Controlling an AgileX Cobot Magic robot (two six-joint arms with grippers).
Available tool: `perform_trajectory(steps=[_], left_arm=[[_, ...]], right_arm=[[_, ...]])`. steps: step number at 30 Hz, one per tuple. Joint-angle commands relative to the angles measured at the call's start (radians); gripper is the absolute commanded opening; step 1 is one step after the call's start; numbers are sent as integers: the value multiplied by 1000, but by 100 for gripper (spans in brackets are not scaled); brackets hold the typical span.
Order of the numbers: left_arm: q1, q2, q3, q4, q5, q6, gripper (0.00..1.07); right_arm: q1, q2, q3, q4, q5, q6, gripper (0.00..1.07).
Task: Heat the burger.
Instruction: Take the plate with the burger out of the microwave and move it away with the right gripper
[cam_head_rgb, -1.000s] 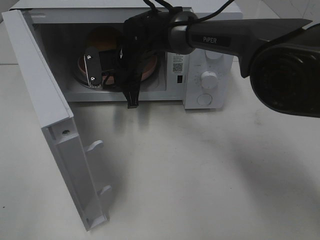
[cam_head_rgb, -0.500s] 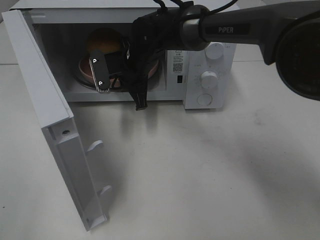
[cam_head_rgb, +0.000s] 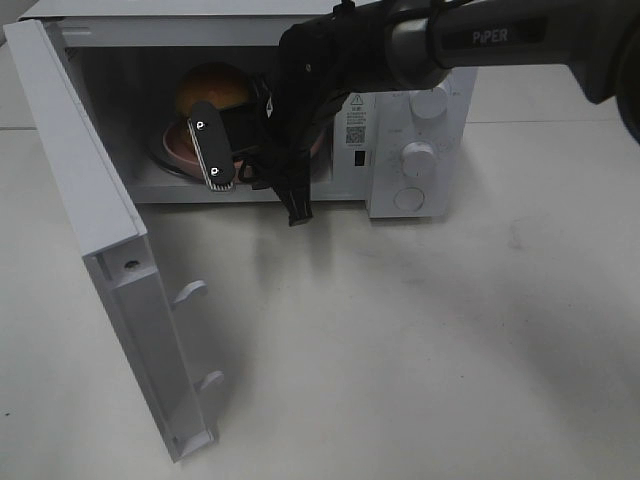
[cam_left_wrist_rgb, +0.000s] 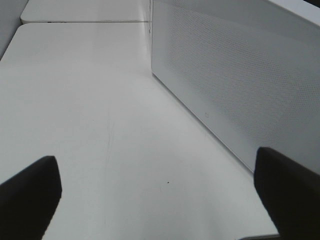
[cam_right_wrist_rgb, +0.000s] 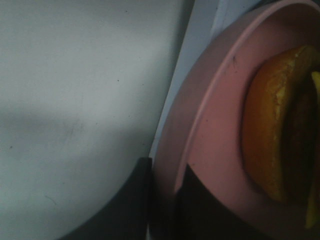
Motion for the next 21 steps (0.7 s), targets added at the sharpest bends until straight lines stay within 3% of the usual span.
perform_trajectory(steps=[1,21], left_arm=[[5,-24,1,-5,-5,-1,100],[5,-24,1,-5,-5,-1,100]], right_arm=[[-2,-59,30,7,-75,-37,0],[24,-249,328,85,-162,-136,0]])
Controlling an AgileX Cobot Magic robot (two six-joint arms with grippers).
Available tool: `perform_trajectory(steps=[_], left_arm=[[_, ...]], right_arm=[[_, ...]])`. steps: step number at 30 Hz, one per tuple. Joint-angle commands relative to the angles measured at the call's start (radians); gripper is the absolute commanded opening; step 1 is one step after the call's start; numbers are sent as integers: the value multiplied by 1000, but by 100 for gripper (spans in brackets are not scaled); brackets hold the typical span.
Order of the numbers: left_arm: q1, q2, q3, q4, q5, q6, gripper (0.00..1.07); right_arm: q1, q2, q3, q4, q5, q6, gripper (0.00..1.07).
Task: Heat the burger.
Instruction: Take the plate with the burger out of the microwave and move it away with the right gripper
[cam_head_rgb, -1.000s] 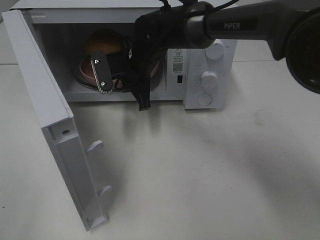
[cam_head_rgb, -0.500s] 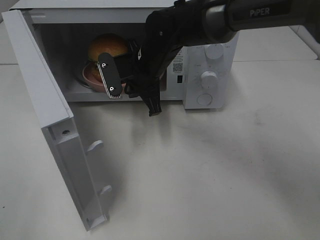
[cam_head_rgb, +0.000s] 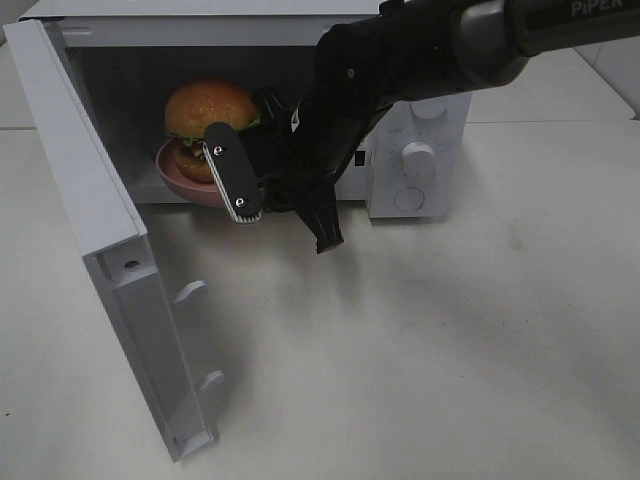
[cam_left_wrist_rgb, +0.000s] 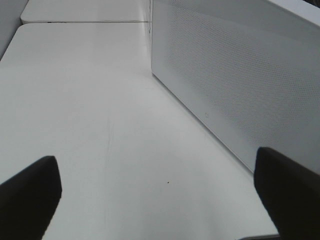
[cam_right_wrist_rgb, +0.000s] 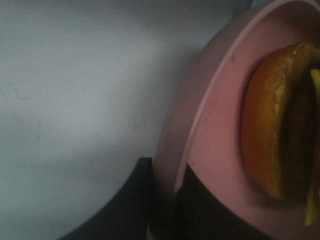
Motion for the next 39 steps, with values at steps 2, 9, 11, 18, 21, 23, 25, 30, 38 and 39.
perform_trajectory(steps=[2,9,11,18,21,23,25,30,38,39], left_arm=[[5,-24,1,-5,-5,-1,100],[5,-24,1,-5,-4,-1,100],[5,-24,1,-5,-4,-1,100],[5,-24,1,-5,-4,-1,100],[5,-24,1,-5,-4,-1,100],[5,-24,1,-5,-4,-1,100],[5,-24,1,-5,-4,-1,100],[5,-24,1,-5,-4,-1,100],[5,-24,1,-5,-4,-1,100],[5,-24,1,-5,-4,-1,100]], right_arm=[[12,-53,34,9,-68,-9,0],[15,-139,176,8,-159,-10,0],[15,-167,215,8,-175,-12,0],[15,-271,363,8,-223,-55,0],[15,-287,378,8,-232,-55,0],[15,-346,450,8,-250,-55,0],[15,-357,463,8,-251,-55,0],[15,-430,539,8,-261,-55,0],[15,-551,656,0,-265,-55,0],[15,-580,690,0,-264,-55,0]])
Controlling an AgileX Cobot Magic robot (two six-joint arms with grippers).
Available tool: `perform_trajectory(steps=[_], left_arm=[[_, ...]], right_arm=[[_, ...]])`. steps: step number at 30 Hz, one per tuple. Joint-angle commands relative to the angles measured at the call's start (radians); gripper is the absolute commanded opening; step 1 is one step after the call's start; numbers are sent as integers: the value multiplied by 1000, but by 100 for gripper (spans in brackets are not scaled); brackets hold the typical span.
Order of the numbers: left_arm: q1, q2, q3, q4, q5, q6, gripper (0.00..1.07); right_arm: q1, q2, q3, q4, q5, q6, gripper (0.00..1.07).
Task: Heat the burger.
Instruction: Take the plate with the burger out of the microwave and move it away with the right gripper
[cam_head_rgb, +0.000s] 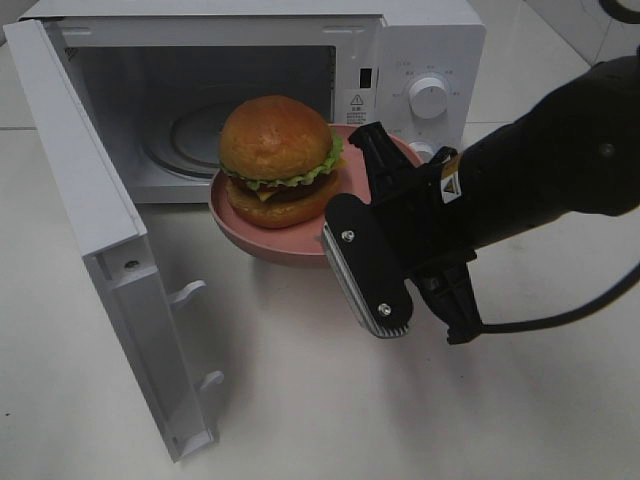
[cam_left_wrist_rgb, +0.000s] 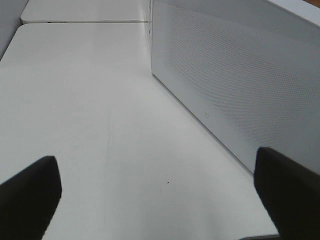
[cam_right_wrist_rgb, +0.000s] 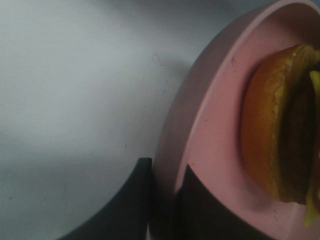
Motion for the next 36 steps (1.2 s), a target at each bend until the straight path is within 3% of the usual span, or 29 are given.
perform_trajectory(steps=[1,10,24,36], left_arm=[[5,-24,1,-5,-4,-1,100],[5,-24,1,-5,-4,-1,100],[5,-24,1,-5,-4,-1,100],[5,-24,1,-5,-4,-1,100]], right_arm=[[-4,-56,32,-5,-65,-3,0],[-4,-220,169,-23,-64,-9,0],[-4,-458,273,-62,84,11,0],[-5,-658,349,-253,221,279,0]])
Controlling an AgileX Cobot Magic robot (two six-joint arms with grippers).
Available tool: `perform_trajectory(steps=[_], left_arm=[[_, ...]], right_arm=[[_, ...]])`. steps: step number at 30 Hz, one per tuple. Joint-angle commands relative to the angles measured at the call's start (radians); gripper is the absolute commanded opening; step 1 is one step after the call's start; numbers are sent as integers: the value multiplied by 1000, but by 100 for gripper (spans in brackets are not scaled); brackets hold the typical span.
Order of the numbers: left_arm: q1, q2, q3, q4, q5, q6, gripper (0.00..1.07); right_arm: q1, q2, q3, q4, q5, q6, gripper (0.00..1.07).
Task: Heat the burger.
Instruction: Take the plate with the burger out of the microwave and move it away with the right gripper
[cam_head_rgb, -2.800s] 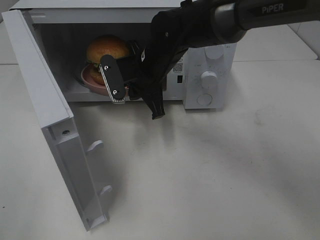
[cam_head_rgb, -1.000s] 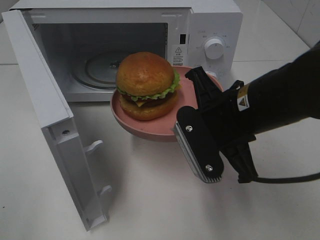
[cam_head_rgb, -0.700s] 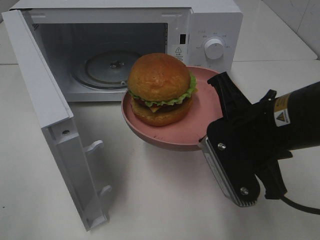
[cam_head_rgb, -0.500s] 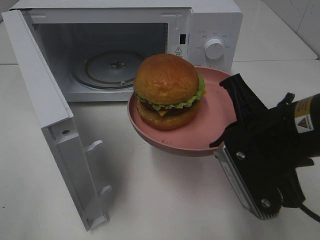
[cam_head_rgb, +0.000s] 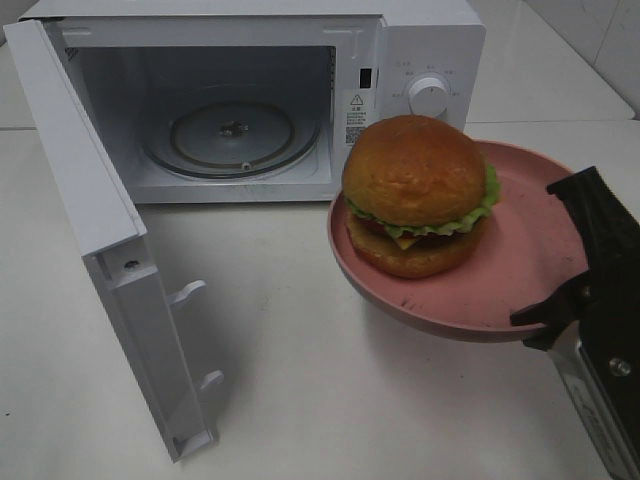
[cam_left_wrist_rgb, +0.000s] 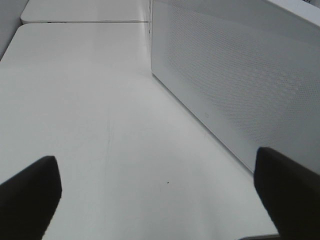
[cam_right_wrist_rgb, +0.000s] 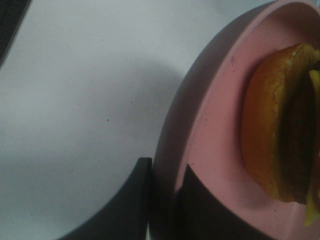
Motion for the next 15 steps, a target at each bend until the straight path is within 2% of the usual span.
perform_trajectory(steps=[1,13,15], left_arm=[[5,-24,1,-5,-4,-1,100],[5,-24,1,-5,-4,-1,100],[5,-24,1,-5,-4,-1,100]], right_arm=[[-5,-71,15,-86,-21,145,0],[-5,-92,23,-312,50,503,0],[-5,-92,23,-387,57,614,0]])
